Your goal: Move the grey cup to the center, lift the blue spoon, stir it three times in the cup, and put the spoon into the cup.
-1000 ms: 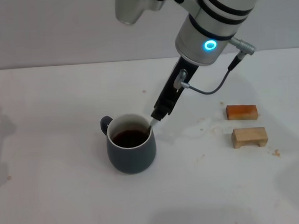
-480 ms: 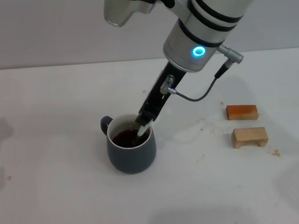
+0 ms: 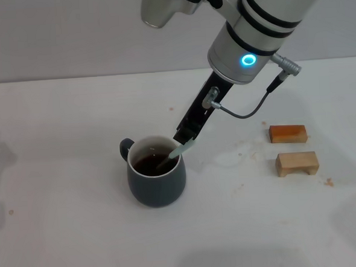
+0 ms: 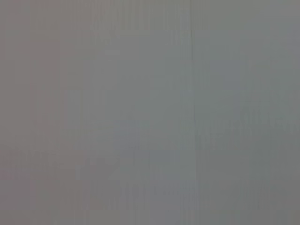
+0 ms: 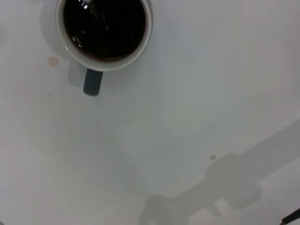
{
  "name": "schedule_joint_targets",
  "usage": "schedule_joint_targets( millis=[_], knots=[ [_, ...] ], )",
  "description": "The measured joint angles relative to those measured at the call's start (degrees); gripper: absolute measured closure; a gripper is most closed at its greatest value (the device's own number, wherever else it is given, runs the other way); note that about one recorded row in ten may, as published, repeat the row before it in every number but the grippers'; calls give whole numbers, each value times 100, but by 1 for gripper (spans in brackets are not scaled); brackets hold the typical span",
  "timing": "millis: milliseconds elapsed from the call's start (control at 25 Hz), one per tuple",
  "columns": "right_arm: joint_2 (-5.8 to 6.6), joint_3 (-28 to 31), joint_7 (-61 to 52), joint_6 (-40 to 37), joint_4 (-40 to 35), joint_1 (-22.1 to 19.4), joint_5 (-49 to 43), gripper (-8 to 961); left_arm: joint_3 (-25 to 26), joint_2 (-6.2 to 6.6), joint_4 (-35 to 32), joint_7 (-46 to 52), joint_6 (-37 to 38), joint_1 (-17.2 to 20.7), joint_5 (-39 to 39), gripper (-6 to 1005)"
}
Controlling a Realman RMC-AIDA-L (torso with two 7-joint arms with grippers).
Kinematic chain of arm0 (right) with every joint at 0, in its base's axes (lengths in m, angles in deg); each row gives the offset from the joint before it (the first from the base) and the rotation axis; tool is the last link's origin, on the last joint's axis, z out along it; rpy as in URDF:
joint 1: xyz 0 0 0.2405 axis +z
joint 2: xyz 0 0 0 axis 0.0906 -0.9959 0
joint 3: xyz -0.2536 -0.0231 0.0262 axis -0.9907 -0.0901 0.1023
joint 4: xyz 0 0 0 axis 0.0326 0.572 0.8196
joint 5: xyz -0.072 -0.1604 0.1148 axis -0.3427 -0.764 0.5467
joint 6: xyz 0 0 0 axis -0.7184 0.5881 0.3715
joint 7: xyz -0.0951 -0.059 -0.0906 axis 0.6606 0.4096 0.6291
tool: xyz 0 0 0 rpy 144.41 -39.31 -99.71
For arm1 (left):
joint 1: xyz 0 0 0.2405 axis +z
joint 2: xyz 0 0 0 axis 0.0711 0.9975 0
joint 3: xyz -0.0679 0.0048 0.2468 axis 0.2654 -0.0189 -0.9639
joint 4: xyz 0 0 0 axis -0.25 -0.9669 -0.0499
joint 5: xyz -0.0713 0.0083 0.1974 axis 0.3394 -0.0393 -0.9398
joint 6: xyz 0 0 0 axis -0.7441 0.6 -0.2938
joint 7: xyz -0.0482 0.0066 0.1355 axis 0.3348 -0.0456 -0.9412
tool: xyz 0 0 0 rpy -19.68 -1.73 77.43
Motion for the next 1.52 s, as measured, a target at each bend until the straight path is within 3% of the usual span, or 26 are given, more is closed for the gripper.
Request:
schedule_joint_targets(
  millis=[840, 1280, 1520],
  knots=[
    [-45, 39, 390, -602, 121, 113, -536, 862, 29, 17, 8, 0, -17, -46, 13, 1001],
    [-2, 354, 622, -1291, 762, -106, -500, 684, 113, 40, 53, 0, -34, -52, 14, 1001],
    [-55, 347, 488, -1104, 942, -307, -465, 683, 174, 60, 188, -24, -64, 25, 5, 1001]
  ],
)
